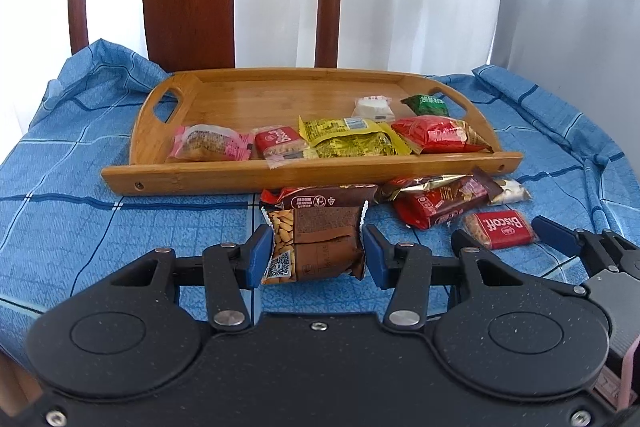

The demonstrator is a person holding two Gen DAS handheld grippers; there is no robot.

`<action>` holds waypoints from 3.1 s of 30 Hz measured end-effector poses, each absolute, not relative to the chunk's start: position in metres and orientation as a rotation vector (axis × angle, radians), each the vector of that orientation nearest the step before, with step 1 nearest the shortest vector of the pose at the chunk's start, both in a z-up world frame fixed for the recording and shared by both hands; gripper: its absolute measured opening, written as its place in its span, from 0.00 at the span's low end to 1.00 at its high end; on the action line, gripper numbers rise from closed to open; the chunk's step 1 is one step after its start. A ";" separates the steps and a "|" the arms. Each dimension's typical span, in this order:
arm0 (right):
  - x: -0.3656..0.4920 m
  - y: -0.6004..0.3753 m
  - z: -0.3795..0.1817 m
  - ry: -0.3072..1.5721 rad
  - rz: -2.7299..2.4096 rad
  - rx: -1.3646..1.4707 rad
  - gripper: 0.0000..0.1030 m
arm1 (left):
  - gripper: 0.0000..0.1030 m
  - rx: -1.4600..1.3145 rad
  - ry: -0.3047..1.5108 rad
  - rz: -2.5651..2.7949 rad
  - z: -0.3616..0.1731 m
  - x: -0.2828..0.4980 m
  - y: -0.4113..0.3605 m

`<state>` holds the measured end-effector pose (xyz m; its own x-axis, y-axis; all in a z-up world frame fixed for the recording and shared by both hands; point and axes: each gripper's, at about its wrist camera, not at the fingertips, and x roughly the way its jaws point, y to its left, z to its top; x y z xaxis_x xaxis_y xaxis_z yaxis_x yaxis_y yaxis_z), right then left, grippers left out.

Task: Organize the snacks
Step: 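Lift both packets and carry them over the bamboo tray, then open both grippers to drop the packets into the tray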

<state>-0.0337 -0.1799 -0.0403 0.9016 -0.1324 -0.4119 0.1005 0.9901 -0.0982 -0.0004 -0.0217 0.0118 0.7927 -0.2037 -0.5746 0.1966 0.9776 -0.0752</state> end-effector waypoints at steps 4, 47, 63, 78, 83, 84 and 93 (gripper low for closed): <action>-0.038 -0.174 -0.041 0.423 -0.106 -0.093 0.64 | 0.46 -0.013 0.616 -0.213 0.012 -0.002 -0.021; 0.091 -0.133 0.041 0.429 0.132 -0.039 0.64 | 0.46 -0.119 0.603 -0.158 0.067 0.144 0.054; 0.152 -0.121 0.022 0.566 0.152 -0.064 0.65 | 0.46 -0.083 0.686 -0.132 0.035 0.193 0.053; 0.163 -0.111 0.017 0.591 0.146 -0.128 0.66 | 0.46 -0.035 0.708 -0.114 0.020 0.203 0.054; 0.164 -0.112 0.016 0.588 0.155 -0.125 0.67 | 0.47 -0.032 0.707 -0.120 0.020 0.203 0.054; 0.163 -0.112 0.016 0.586 0.156 -0.124 0.67 | 0.47 -0.031 0.707 -0.121 0.020 0.203 0.054; 0.162 -0.115 0.016 0.583 0.162 -0.105 0.74 | 0.50 -0.063 0.717 -0.137 0.020 0.205 0.057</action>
